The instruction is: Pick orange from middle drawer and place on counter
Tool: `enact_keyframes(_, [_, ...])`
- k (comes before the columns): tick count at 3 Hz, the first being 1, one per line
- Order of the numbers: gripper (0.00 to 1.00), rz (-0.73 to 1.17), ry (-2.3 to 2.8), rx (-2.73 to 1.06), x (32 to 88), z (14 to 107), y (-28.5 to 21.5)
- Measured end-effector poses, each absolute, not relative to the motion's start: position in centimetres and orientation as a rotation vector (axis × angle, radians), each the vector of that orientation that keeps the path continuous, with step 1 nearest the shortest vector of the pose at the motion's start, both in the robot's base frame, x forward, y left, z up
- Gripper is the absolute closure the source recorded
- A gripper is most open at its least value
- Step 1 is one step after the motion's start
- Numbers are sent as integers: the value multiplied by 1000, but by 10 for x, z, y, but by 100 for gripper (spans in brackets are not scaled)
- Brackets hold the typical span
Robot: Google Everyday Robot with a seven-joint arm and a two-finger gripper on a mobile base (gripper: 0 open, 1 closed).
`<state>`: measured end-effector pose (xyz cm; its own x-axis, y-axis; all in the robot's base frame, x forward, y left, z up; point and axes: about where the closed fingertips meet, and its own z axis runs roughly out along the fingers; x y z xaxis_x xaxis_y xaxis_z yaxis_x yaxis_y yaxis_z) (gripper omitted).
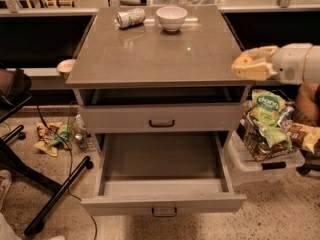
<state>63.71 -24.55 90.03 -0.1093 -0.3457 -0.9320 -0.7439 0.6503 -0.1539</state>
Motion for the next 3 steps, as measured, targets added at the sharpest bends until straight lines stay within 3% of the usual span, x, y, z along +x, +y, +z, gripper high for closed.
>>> enact_keyframes(3, [100, 499, 1707, -784, 750, 930, -181])
